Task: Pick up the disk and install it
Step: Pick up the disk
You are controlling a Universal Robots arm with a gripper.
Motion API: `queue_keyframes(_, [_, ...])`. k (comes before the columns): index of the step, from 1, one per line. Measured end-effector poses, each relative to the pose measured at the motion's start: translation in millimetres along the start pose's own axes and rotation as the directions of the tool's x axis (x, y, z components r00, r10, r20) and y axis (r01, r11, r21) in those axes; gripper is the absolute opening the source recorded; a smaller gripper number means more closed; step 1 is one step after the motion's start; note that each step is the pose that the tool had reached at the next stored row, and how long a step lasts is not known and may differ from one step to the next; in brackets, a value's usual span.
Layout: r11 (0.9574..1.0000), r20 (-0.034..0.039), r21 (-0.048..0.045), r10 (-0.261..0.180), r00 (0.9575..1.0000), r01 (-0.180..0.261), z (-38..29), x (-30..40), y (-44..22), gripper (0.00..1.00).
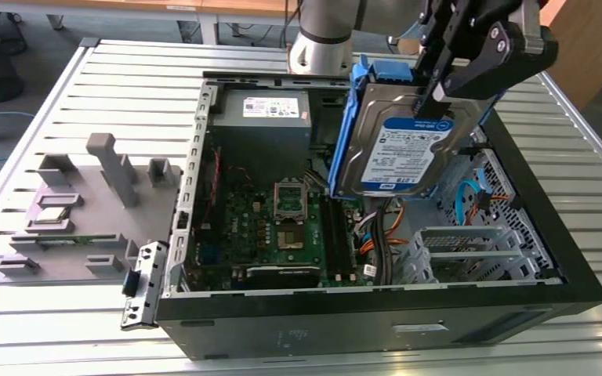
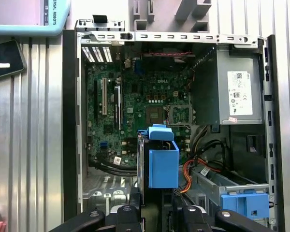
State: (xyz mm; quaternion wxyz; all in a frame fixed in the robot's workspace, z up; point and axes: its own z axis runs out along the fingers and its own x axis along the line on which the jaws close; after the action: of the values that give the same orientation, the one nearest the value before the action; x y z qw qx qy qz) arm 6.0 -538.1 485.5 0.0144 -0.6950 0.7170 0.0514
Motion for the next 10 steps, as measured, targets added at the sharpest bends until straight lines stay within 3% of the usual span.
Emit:
queue_keyframes(4, [1.0000, 0.0002, -0.0002, 0.002, 1.0000, -0.002, -0.5, 3.1, -5.2, 0.35])
queue_keyframes(10, [1.0000, 0.0003, 0.0002, 0.006, 1.0000, -0.006, -1.5, 12.3, -7.5, 0.35])
